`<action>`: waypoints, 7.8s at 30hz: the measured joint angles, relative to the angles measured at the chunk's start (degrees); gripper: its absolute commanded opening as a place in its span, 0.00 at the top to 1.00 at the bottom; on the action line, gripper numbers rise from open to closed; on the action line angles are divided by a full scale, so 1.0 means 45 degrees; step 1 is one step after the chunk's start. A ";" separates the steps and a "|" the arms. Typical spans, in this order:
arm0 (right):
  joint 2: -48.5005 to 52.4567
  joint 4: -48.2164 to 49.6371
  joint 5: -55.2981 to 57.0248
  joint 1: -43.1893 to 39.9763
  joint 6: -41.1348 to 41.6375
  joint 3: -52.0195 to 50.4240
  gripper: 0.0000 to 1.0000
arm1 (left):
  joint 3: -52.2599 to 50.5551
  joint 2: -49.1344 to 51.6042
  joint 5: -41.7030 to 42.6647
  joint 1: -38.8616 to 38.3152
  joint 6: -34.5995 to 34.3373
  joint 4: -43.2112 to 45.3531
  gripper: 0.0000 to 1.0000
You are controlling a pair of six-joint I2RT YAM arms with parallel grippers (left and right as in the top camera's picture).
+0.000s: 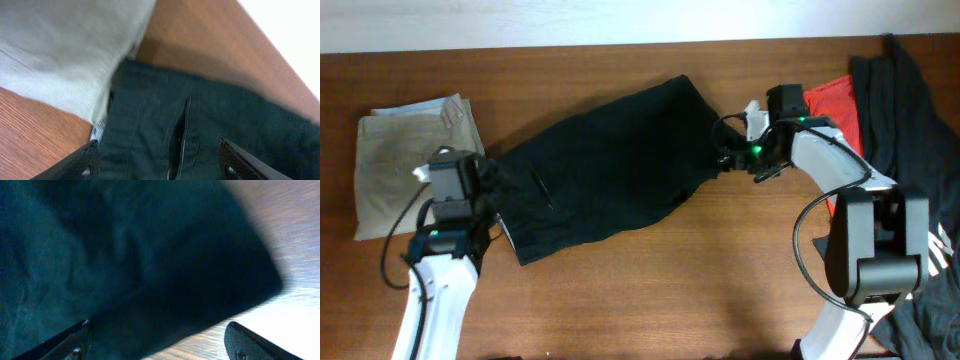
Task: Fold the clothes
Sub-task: 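Grasp both ends of the shorts with left and right grippers and stretch, then fold the right end of the shorts over toward the left gripper, then grasp the top edge of the folded shorts with both grippers and lift, then carry the folded shorts with the left gripper onto the beige trousers, then release the shorts and withdraw the left gripper from the stack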
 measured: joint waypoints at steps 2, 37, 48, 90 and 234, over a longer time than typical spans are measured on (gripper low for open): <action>0.0029 0.0719 -0.0175 0.0617 -0.0010 -0.0238 0.12 | 0.0000 0.1273 0.0160 -0.0593 0.0199 -0.0015 0.25; -0.3725 -0.3638 -0.0029 -0.2089 -0.2356 -0.0325 0.96 | 0.0010 0.4794 0.7810 -0.1938 0.0194 -0.0267 0.99; 0.0918 0.1336 -0.1438 0.7732 -0.2327 -0.0335 0.96 | 0.2633 0.0549 0.9224 -0.0306 0.1943 -0.3356 0.99; -0.2948 -0.6295 -0.0369 0.3638 -0.2574 0.0631 0.55 | 0.3283 0.6853 0.4342 -0.4308 0.1957 -0.1044 0.56; -1.0365 -0.3400 0.5260 0.2511 0.1336 -0.0991 0.01 | 0.4702 0.2973 0.2025 -0.2841 0.7946 -0.7218 0.01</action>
